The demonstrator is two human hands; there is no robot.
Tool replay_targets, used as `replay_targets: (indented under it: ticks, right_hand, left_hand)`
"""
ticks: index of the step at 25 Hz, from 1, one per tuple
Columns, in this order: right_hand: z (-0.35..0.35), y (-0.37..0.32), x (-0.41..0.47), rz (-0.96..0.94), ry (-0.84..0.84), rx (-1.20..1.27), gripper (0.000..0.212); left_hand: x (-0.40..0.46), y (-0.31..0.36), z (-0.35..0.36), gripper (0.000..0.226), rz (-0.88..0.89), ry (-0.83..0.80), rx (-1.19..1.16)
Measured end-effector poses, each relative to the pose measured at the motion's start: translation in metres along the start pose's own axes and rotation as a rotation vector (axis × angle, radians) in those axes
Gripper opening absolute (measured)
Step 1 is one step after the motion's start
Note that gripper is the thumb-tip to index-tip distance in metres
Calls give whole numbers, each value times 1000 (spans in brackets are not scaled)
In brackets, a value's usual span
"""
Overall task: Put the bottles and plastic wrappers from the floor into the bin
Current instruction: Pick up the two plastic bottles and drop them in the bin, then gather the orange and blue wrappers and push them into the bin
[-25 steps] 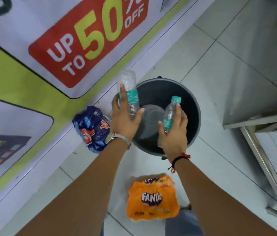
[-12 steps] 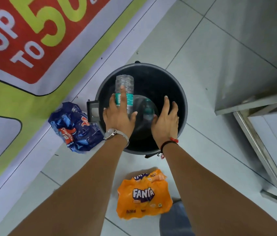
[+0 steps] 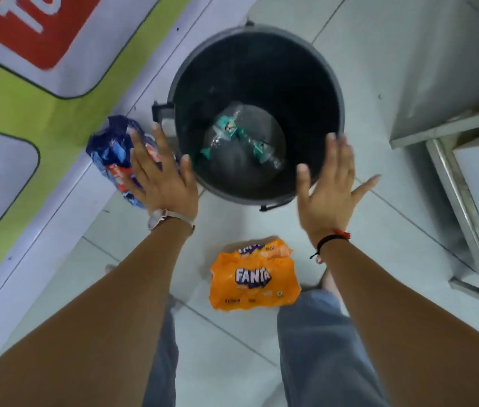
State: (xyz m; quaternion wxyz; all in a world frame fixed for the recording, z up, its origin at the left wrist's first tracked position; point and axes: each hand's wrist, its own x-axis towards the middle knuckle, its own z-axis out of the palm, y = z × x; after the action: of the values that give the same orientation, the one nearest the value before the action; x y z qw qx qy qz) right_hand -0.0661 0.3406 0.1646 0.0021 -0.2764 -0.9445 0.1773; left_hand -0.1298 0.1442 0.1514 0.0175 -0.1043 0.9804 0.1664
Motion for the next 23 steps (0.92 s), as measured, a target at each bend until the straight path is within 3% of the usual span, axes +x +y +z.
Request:
replay_targets:
  ticks: [3, 5, 7, 10, 14, 17, 20, 23]
  right_hand:
    - [0, 44, -46, 219, 25, -27, 64]
    - [11, 64, -85, 269, -136, -98, 57]
    - [34, 77, -123, 177, -387, -245, 58]
    - [73, 88, -164, -71, -732, -412, 78]
    - [127, 113, -195, -268, -1004, -606, 106]
    - [157, 128, -206, -312, -1027, -685, 93]
    - [172, 133, -214, -263, -976, -647, 62]
    - [170, 126, -222, -266, -938, -583, 55]
  left_hand:
    - [-39, -49, 8, 57, -39, -90, 50]
    - [-65, -71, 22, 60, -42, -171, 75]
    - [-94, -84, 42, 63, -47, -282, 111]
    - [-140, -95, 72, 69, -14, -483, 121]
    - [-193, -117, 115, 77, 167, -724, 137]
    - [-214, -135, 140, 90, 335, -895, 148]
    - [-229, -149, 159, 110, 559, -1036, 257]
    - [-228, -154, 164, 106, 725, -1022, 366]
